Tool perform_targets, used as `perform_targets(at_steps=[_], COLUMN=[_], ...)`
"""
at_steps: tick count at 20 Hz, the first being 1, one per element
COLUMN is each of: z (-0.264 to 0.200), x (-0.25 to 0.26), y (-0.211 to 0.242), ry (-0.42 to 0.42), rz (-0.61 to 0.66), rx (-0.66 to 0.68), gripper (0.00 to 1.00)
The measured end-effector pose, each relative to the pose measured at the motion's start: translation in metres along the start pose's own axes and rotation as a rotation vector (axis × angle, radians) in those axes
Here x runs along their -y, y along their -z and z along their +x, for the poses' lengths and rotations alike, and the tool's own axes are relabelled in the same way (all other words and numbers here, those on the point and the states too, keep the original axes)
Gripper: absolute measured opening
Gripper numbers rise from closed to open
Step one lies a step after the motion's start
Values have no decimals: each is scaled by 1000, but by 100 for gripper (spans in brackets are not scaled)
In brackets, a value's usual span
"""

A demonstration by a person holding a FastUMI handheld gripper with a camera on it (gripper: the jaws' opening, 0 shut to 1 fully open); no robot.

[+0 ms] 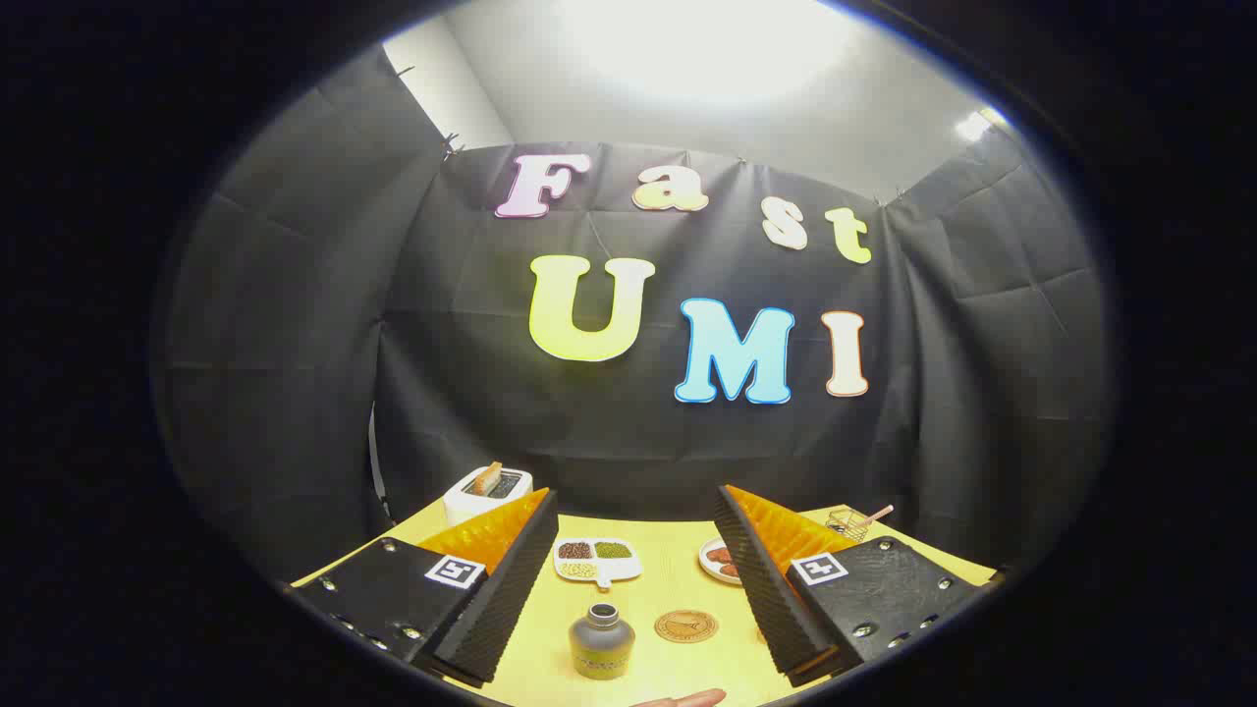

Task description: Take the bottle from table, then pour the juice into the cup, finally place the bottle on the coaster

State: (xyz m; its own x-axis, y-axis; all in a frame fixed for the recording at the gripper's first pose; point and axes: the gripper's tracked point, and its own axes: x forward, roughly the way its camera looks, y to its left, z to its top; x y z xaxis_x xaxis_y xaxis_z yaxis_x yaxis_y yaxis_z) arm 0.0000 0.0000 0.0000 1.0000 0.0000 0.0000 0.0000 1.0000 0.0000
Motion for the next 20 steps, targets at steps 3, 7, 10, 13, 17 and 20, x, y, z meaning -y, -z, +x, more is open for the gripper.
perform_targets(at_steps=[3, 7, 10, 13, 17, 20], z=[7, 11, 11, 10, 10, 11], x=[-3, 4, -4, -7, -4, -1], y=[6, 18, 12, 14, 22, 31], ry=[-11, 16, -4, -14, -6, 0], rz=[12, -7, -7, -17, -18, -20], rx=[12, -25, -16, -22, -13, 10], gripper=[98, 98, 98, 98, 98, 98])
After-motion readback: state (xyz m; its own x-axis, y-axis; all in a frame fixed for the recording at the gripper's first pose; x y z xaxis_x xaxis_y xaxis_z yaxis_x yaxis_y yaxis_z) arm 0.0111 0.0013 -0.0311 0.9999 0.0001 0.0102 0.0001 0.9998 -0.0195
